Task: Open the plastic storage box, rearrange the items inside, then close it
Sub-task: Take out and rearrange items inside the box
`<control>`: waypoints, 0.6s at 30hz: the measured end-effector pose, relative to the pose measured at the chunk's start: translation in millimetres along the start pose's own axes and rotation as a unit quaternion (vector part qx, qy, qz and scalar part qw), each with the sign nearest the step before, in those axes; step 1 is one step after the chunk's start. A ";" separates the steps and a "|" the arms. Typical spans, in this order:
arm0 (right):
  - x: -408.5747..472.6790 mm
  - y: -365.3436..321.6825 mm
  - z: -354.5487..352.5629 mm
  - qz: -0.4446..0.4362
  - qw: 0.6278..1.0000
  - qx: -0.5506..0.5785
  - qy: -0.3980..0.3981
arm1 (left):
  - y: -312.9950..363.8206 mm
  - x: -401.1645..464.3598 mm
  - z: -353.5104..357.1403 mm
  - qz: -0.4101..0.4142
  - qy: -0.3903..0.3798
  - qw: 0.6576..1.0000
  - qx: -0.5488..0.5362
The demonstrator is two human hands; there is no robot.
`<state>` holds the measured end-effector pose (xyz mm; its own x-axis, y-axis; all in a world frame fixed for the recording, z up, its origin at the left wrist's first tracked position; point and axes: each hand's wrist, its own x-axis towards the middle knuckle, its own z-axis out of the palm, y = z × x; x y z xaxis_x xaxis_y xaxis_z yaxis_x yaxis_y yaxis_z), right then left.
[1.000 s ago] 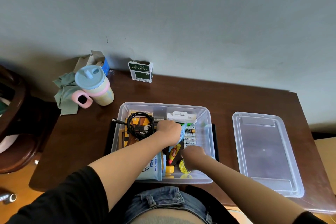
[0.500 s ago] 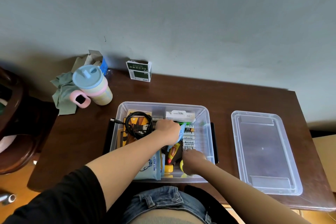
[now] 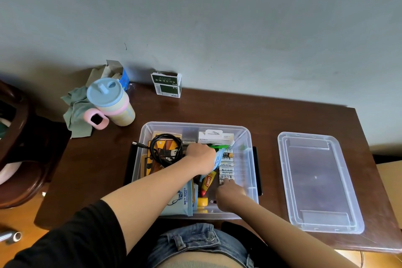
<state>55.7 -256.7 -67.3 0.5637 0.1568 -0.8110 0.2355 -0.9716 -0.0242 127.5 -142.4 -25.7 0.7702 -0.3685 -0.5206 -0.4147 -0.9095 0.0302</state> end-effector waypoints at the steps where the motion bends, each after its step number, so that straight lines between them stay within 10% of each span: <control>1: 0.0 0.4 0.7 0.000 1.000 -0.001 -0.002 | -0.1 -0.1 -0.3 0.000 0.000 1.000 0.000; 13: -6.6 11.3 -26.8 -0.072 0.996 0.014 -0.042 | -3.0 -1.1 -2.2 0.063 -0.041 0.997 0.028; 18: -14.0 23.1 -71.5 -0.048 0.984 0.117 0.124 | 9.5 -8.9 0.1 0.092 -0.046 0.991 0.089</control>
<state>109.8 -268.6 -14.8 0.7299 0.2603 -0.6321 0.1249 -0.9599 -0.2511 116.6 -147.7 -20.9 0.6296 -0.4991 -0.5954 -0.6297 -0.7767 -0.0149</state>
